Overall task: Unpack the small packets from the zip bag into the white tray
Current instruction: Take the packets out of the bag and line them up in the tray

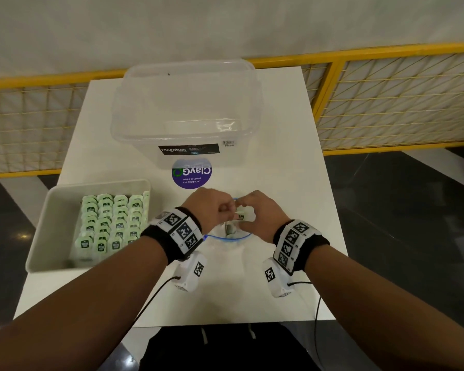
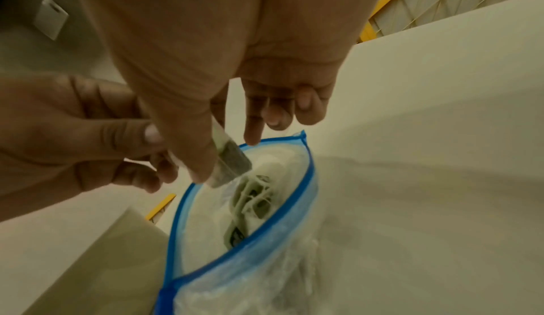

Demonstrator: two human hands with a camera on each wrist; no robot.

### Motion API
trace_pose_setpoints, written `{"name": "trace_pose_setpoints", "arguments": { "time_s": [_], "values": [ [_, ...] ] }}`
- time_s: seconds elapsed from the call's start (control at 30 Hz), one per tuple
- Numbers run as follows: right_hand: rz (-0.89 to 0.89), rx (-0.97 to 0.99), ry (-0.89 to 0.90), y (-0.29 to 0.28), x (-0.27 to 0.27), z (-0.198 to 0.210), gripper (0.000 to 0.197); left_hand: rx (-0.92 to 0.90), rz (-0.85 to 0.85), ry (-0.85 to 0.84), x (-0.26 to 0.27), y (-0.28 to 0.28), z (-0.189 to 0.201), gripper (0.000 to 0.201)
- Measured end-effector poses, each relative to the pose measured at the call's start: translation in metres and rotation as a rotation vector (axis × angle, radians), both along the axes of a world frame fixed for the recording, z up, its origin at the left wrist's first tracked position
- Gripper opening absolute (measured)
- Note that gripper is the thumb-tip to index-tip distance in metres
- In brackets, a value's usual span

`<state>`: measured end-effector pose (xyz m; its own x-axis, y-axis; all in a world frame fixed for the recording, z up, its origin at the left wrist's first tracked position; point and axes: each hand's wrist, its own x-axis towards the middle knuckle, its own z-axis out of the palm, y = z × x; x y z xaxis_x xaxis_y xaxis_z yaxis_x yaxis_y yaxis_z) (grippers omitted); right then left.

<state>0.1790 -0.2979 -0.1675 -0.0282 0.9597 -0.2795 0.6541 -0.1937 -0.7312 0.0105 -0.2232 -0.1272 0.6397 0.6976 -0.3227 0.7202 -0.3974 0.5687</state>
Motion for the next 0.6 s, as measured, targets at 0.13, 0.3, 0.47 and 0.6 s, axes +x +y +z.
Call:
{"name": "trace_pose_setpoints", "arguments": {
  "time_s": [0.13, 0.3, 0.47, 0.6],
  "values": [
    [-0.078, 0.046, 0.034, 0.002, 0.004, 0.004, 0.014, 0.009, 0.055, -0.067, 0.002, 0.008, 0.009, 0.011],
    [-0.122, -0.033, 0.041, 0.001, 0.006, 0.006, 0.016, 0.050, 0.017, 0.102, 0.003, 0.010, -0.012, 0.019],
    [-0.138, -0.150, 0.029, 0.000, 0.002, -0.005, 0.019, 0.046, -0.135, 0.274, 0.008, 0.008, -0.028, 0.047],
    [-0.166, -0.178, 0.015, 0.000, 0.000, -0.008, 0.022, 0.062, -0.097, 0.338, 0.010, 0.005, -0.033, 0.052]
  ]
}}
